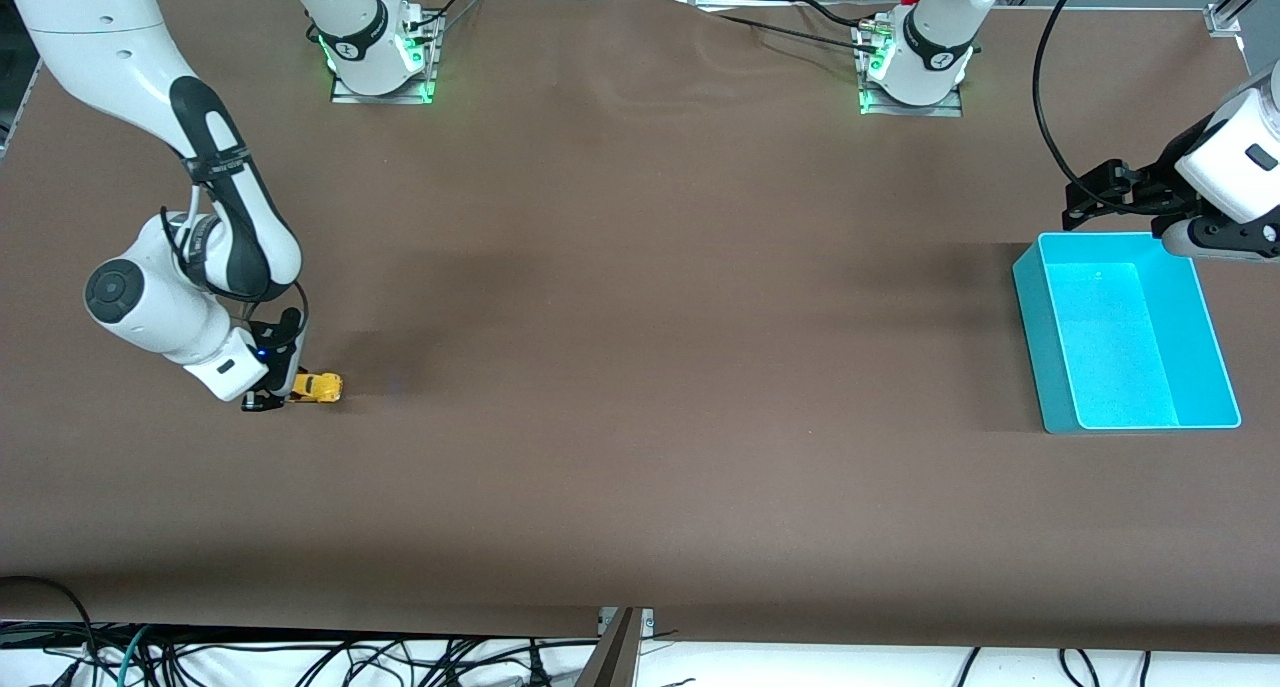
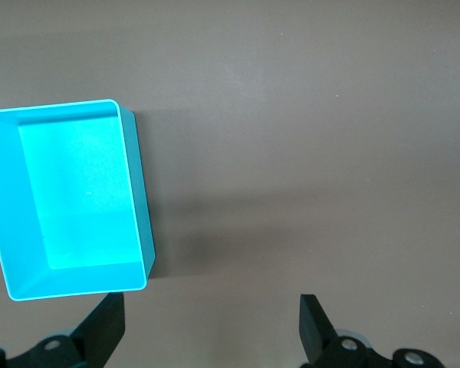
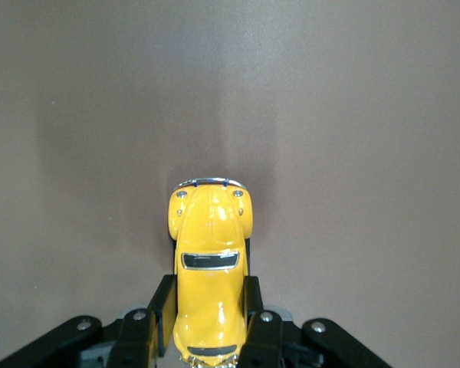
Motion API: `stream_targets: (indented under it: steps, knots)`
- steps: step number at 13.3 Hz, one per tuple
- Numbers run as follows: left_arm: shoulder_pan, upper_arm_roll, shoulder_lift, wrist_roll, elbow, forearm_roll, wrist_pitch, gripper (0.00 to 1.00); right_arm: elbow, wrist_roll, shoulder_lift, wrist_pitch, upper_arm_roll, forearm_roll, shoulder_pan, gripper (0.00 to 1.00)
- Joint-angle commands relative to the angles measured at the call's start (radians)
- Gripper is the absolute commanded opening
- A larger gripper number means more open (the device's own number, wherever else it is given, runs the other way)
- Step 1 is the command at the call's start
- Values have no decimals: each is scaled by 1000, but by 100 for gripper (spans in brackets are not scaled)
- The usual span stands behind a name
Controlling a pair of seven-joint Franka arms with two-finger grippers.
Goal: Wind and store yellow beetle car
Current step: 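Drag the car backward along the table with the right gripper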
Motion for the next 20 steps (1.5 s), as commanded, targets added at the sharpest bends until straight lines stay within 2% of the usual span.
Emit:
stream_targets:
  steps: [1,17,18,19,20]
  knots:
    - [12,-10,13,26,32,-5,-26,100,1,-113,45,20,12,66,-34,31]
    - [12,-10,13,26,32,-6,-32,100,10,-166,50,17,9,69,-85,31]
    - [12,-10,13,26,32,-6,-33,100,15,-164,50,16,11,69,-85,37]
    - [12,-10,13,26,32,-6,-32,100,23,-155,51,14,11,70,-85,99]
    - [12,-10,13,28,32,-6,-33,100,33,-155,50,10,12,70,-83,100]
